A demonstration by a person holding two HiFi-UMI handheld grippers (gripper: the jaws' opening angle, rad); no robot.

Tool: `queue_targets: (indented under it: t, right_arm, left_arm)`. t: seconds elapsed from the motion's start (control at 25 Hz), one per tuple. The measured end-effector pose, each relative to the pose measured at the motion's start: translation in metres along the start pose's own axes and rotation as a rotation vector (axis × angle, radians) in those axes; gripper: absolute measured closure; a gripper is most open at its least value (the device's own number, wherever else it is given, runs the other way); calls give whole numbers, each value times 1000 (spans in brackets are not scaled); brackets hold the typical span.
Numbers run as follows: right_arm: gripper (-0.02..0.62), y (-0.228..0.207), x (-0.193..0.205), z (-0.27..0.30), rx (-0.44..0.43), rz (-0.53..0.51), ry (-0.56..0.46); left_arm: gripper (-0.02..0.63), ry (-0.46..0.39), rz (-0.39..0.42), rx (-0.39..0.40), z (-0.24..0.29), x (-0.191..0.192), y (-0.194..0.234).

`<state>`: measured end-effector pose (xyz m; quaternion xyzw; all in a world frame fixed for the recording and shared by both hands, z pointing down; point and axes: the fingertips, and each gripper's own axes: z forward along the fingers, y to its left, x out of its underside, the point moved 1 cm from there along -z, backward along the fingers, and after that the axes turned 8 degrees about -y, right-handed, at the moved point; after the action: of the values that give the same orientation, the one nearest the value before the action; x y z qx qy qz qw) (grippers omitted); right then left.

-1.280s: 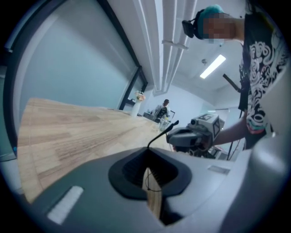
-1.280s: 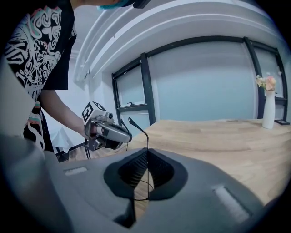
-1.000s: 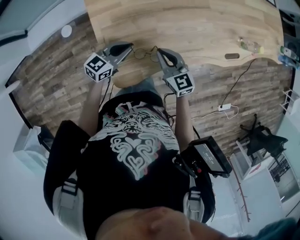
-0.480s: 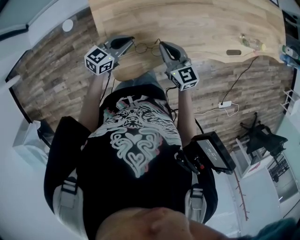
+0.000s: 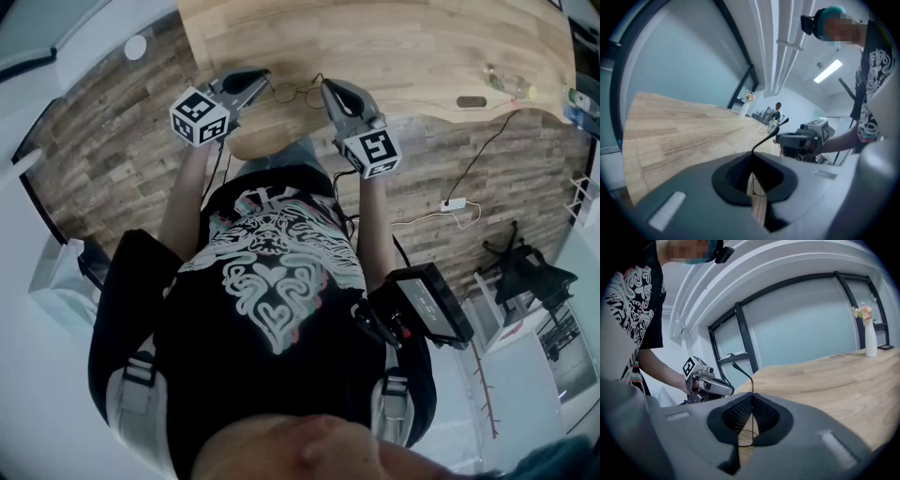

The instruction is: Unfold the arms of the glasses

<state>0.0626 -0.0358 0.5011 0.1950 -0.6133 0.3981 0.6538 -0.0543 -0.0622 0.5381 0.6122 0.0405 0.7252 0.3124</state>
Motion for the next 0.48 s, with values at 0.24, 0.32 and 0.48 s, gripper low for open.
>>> queue_targets:
  t: [0.24,0.32,0.48]
  right_arm:
    - [595,-5,0,2,15,74,-36]
    - [594,-8,3,5,19,125,-45]
    - [595,-19,21,10,25,265,-14]
  left_arm:
    - [617,0,-30,-5,0,-4,8]
    - [617,5,-77,-5,0,-1,14]
    - [617,55,-227,-22,7,10,26]
